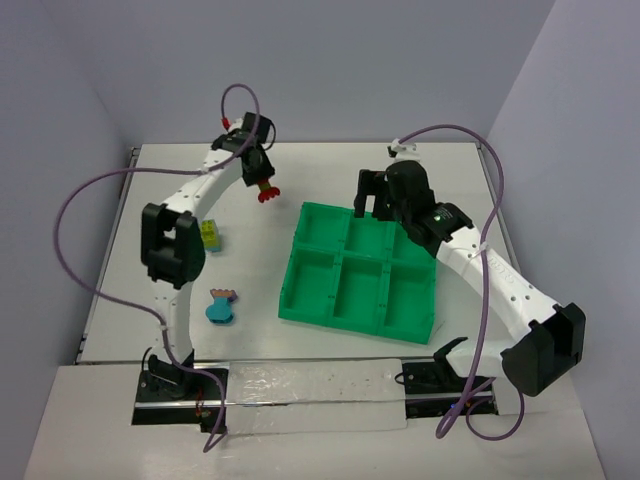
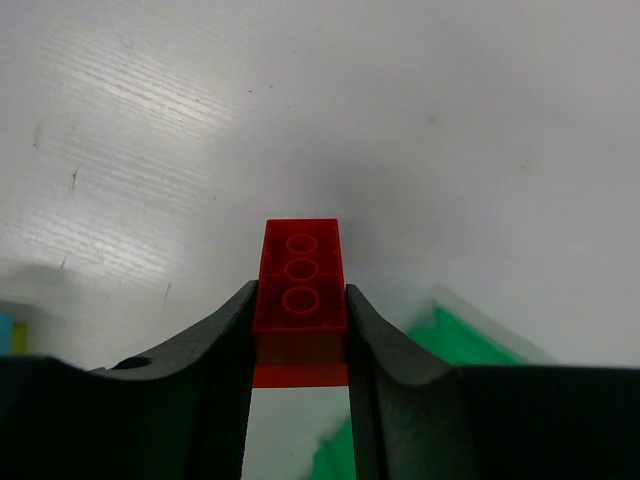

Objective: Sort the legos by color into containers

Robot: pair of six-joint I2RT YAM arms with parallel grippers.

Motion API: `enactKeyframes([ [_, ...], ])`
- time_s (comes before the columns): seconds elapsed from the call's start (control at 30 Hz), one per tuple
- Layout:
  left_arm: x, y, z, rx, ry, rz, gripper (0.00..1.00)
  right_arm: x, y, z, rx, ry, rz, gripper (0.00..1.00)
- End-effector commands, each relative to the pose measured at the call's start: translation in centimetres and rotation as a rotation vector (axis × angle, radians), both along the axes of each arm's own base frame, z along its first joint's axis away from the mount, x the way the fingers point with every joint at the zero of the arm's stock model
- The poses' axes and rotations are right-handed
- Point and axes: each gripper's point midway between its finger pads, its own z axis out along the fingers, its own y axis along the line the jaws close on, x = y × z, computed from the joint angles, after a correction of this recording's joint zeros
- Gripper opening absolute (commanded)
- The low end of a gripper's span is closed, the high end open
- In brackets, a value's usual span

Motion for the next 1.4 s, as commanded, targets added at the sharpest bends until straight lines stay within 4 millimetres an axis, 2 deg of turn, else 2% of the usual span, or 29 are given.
enactKeyframes([
  [0.0,-1.4,-2.0,13.5,-0.273,-0.271,-0.14,0.0,-0.8,4.1,6.3,0.143,-0.13,0.226,1.0],
  [0.07,-2.8,-2.9,15.7,-0.365,-0.305,-0.188,0.0,-2.0,6.2,8.0,0.2,-0.145,0.361,1.0],
  [0.1,-3.3,-3.5,15.9,-0.401,-0.298,-0.213,0.0,-2.0,6.5,8.7,0.211,-0.157,0.37,1.0],
  [0.2,-5.7,-5.4,18.5,-0.563,-0.329,-0.294,0.0,-2.3,7.8,11.0,0.266,-0.184,0.42,1.0],
  [0.23,-6.2,-5.9,19.0,-0.609,-0.333,-0.306,0.0,-2.2,8.0,11.2,0.277,-0.185,0.428,1.0],
  [0.43,-8.0,-7.1,19.8,-0.725,-0.334,-0.359,0.0,-2.4,10.0,12.5,0.343,-0.202,0.477,1.0],
  [0.57,-8.6,-7.3,19.9,-0.756,-0.327,-0.367,0.0,-2.4,11.2,12.8,0.379,-0.213,0.479,1.0],
  [0.8,-9.3,-7.4,19.4,-0.791,-0.319,-0.363,0.0,-0.7,13.1,12.3,0.418,-0.229,0.424,1.0],
  [0.9,-9.6,-6.7,19.0,-0.763,-0.312,-0.337,0.0,0.2,14.5,11.6,0.394,-0.216,0.432,0.99],
  [0.93,-9.7,-6.6,19.1,-0.759,-0.315,-0.333,0.0,0.2,14.5,12.0,0.392,-0.228,0.426,0.99],
  [1.1,-10.0,-6.7,19.0,-0.766,-0.307,-0.342,0.0,1.6,16.0,10.8,0.367,-0.213,0.426,0.92],
  [1.23,-10.1,-6.5,19.2,-0.754,-0.315,-0.347,0.0,2.7,16.4,10.1,0.336,-0.205,0.405,0.89],
  [1.33,-10.2,-6.5,19.3,-0.745,-0.318,-0.355,0.0,3.3,16.8,10.2,0.325,-0.21,0.408,0.8],
  [1.37,-10.2,-6.5,19.3,-0.744,-0.318,-0.356,0.0,3.7,17.0,9.7,0.314,-0.203,0.405,0.79],
])
